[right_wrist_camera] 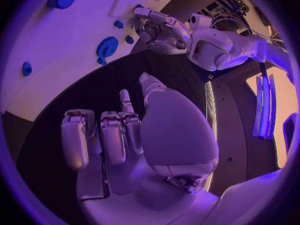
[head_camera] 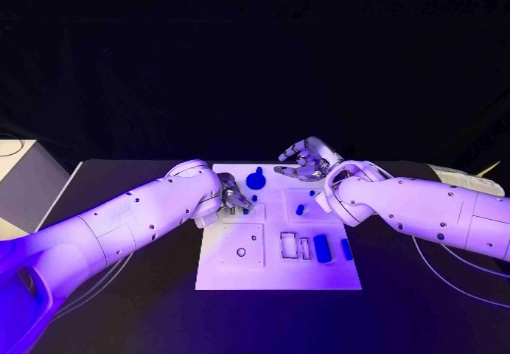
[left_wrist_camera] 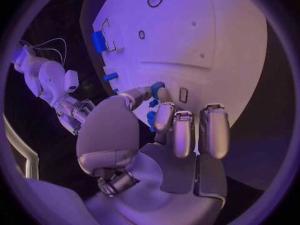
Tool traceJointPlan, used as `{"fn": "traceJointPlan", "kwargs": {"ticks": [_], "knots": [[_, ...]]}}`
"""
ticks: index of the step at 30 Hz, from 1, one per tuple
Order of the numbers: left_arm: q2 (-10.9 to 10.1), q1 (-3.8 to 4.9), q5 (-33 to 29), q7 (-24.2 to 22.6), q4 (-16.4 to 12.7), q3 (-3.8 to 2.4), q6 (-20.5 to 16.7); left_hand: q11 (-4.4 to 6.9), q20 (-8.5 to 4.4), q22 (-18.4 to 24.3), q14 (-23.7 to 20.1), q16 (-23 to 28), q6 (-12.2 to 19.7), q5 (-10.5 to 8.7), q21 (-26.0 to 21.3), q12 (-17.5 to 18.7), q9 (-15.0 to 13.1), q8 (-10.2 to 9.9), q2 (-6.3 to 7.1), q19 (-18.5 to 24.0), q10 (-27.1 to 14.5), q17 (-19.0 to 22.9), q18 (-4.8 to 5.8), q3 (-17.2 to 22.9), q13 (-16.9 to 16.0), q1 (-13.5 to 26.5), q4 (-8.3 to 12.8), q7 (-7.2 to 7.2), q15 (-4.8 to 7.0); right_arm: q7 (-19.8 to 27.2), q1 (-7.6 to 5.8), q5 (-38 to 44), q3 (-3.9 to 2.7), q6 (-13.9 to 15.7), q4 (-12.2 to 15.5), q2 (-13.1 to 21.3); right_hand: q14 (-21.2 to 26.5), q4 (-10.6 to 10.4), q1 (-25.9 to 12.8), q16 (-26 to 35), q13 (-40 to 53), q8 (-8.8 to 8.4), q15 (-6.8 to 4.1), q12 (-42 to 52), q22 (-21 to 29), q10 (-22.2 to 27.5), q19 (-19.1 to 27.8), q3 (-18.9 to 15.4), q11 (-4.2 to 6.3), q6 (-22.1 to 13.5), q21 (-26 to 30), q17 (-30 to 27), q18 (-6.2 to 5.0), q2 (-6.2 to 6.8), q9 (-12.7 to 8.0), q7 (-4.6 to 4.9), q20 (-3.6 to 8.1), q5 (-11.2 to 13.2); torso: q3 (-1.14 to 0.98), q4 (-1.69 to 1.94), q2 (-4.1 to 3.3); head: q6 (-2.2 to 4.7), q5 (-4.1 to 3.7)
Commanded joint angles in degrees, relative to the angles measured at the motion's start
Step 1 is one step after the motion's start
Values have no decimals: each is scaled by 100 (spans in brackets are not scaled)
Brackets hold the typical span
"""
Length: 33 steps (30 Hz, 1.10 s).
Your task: Assemble the parts on the task board
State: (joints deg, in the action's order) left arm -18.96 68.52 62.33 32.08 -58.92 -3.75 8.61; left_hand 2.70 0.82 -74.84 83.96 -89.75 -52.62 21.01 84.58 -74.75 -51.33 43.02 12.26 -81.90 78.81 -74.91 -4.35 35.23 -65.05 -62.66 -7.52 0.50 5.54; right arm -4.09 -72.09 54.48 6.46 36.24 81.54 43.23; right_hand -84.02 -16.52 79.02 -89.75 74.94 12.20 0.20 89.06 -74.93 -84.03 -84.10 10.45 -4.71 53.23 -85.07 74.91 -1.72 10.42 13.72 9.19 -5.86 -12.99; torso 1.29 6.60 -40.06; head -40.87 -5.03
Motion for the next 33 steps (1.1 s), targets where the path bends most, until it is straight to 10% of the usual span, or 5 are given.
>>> {"fn": "traceJointPlan", "kwargs": {"ticks": [1, 9, 20, 33], "knots": [[9, -146, -32, 171, 10, 95, 408, 27, -25, -6, 604, -25, 5, -37, -14, 34, 2, -41, 7, -13, -10, -1509, 115, -41, 0, -59, 9, 29, 33, 48, 3, 58, -2, -53, 14, 3, -598, 3, -70, -25, 1418, 24, -10, -16, -1044, -490, -372, 32, 28, -52, 32, 1509, 26, 5, 8, -2, 3, -22, 0, 3, -3, -1, -6], [-11, -146, 17, 176, -2, 98, 386, 20, -26, -5, 604, -25, -12, -109, -17, 33, 1, -59, 49, -12, -13, -1509, 115, -103, -4, -51, -20, 38, 30, 54, 3, 58, -2, -46, 21, 10, -598, 3, -70, -25, 1418, 24, -10, -16, -1044, -490, -372, 32, 28, -52, 32, 1509, 26, 5, 8, -2, 3, -22, 1, -2, -3, -1, 2], [-86, -147, 45, 179, -60, 96, 302, 8, -16, -17, 604, -25, -96, -845, -21, 16, -49, -132, 141, -20, -8, -1509, 116, -505, -37, -31, -339, 49, 18, 59, 6, 58, -2, -32, 25, 28, -598, 3, -70, -25, 1418, 24, -10, -16, -1044, -490, -372, 32, 28, -52, 32, 1509, 26, 5, 8, -2, 3, -22, 8, 1, 1, -4, -3], [-128, -148, 47, 157, -123, 92, 185, -2, -9, -18, 604, -25, -116, -922, -27, 16, -108, -153, 181, -20, -10, -1509, 115, -923, -41, 21, -704, 60, 10, 57, 16, 58, -2, -30, 15, 31, -598, 2, -82, -25, 1414, 27, -10, -21, -1031, -486, -365, 33, 28, -57, 48, 1509, 22, 7, 10, -2, 4, -23, 9, 3, -3, 6, -4]]}}
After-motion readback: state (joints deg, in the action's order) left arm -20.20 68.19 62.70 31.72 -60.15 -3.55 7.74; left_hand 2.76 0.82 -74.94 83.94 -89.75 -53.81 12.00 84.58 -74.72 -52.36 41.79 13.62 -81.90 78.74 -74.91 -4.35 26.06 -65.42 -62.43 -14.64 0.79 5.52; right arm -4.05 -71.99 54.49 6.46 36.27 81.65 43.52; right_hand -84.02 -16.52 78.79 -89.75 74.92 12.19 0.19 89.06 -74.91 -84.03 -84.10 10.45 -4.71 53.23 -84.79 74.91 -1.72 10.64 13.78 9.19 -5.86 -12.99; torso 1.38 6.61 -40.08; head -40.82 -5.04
